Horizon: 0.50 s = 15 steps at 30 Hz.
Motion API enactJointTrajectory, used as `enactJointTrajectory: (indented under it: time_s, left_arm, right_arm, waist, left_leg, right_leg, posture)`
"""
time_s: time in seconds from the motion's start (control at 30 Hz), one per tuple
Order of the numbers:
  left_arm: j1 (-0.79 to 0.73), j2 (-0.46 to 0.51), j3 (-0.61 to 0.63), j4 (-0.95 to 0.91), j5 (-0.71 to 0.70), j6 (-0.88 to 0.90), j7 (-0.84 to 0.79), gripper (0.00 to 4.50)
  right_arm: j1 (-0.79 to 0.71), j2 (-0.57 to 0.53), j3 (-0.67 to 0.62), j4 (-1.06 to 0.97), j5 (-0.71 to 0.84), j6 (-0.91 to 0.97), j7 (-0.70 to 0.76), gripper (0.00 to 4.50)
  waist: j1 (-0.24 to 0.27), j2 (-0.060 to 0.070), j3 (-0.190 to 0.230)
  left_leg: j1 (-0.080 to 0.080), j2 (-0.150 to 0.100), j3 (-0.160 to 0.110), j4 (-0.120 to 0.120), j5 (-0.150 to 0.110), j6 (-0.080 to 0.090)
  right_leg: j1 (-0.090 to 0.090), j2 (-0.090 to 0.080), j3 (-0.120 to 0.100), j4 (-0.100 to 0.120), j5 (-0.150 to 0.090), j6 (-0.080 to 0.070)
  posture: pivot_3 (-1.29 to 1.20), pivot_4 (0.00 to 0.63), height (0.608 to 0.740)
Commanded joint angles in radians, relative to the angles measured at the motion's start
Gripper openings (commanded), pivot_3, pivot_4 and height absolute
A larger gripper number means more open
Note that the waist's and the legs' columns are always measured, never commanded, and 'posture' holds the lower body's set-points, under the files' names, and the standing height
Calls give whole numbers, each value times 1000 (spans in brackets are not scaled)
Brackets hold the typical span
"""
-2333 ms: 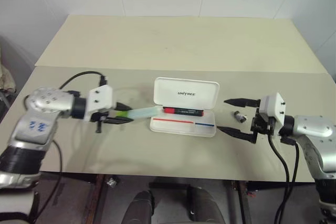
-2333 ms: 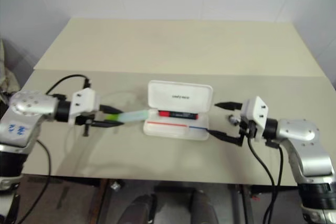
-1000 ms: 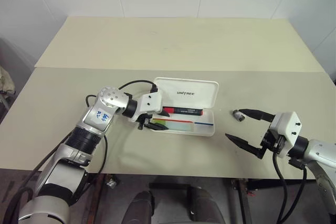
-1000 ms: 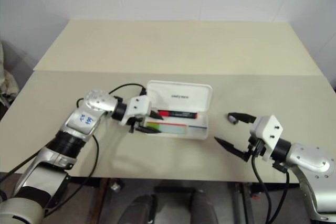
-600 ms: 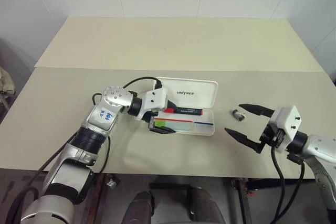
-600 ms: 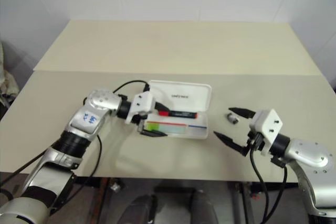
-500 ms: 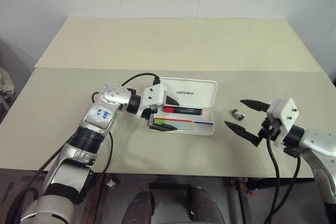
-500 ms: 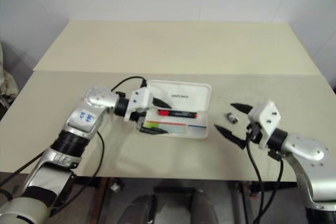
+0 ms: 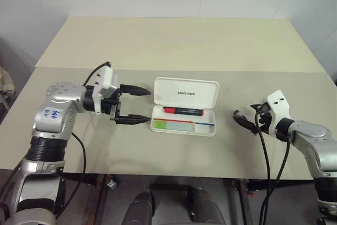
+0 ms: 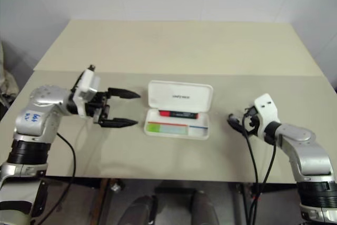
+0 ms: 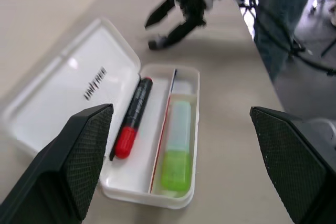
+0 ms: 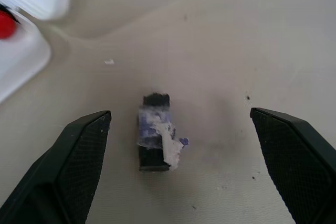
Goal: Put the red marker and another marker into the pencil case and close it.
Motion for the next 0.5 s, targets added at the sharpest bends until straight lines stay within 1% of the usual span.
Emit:
enactJointTrajectory:
  time_s: [0.03, 0.07, 0.17, 0.4, 0.43, 0.5]
  left_arm:
    - [6, 22, 59, -57, -61, 32, 20, 4483]
    - [6, 23, 67, -62, -66, 30, 26, 4483]
    - [13, 31, 81, -81, -74, 32, 39, 4500]
    - [35, 41, 99, -111, -78, 24, 56, 4500]
    - [36, 41, 99, -112, -78, 24, 57, 4500]
    - [37, 38, 97, -113, -77, 22, 62, 4500]
  right_arm:
    - [-21, -17, 21, 20, -17, -7, 37, 4500]
    - [-23, -17, 32, 19, -16, 1, 47, 4500]
    - [-18, -15, 46, 13, -18, 22, 58, 3875]
    - [-19, -18, 46, 38, -34, 8, 67, 1427]
    - [-20, -18, 46, 39, -36, 5, 68, 1015]
    - [-22, -22, 46, 37, -40, -1, 71, 418]
  waist:
    - [1, 0, 0]
    - [1, 0, 0]
    - [-1, 0, 0]
    - [0, 0, 0]
    - [0, 0, 0]
    - [1, 0, 0]
  left_leg:
    - [0, 0, 0, 0, 0, 0]
    - [0, 0, 0, 0, 0, 0]
    - [0, 0, 0, 0, 0, 0]
    - [0, 0, 0, 1, 0, 0]
    - [0, 0, 0, 1, 0, 0]
    - [0, 0, 0, 1, 0, 0]
  right_leg:
    - [0, 0, 0, 0, 0, 0]
    - [0, 0, 0, 0, 0, 0]
    - [0, 0, 0, 0, 0, 0]
    - [1, 0, 0, 0, 1, 1]
    - [1, 0, 0, 0, 1, 1]
    - [1, 0, 0, -1, 1, 0]
  posture:
    - [0, 150, 740]
    - [0, 150, 740]
    - [0, 150, 740]
    - [0, 150, 740]
    - [0, 150, 740]
    - [0, 150, 740]
